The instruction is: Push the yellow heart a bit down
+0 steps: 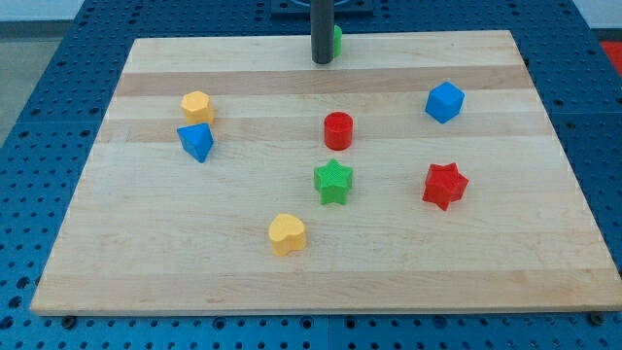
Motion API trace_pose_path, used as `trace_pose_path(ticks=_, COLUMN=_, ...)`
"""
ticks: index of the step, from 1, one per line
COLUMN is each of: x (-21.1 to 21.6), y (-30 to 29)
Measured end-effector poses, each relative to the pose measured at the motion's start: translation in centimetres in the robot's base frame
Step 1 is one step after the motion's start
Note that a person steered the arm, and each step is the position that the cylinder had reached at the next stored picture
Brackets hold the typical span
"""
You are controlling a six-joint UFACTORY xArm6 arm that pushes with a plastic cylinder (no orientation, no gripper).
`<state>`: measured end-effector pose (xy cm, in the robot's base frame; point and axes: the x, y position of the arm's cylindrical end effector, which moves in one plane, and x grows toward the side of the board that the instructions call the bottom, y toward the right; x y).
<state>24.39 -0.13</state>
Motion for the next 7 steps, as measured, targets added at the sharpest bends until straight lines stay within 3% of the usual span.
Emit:
trace_pose_path(ticks=3, x=4.2, y=-2.0)
trace_pose_path(ticks=5, x=4.3, y=-3.1)
trace_pose_path(ticks=7, x=6.9, y=-8.8)
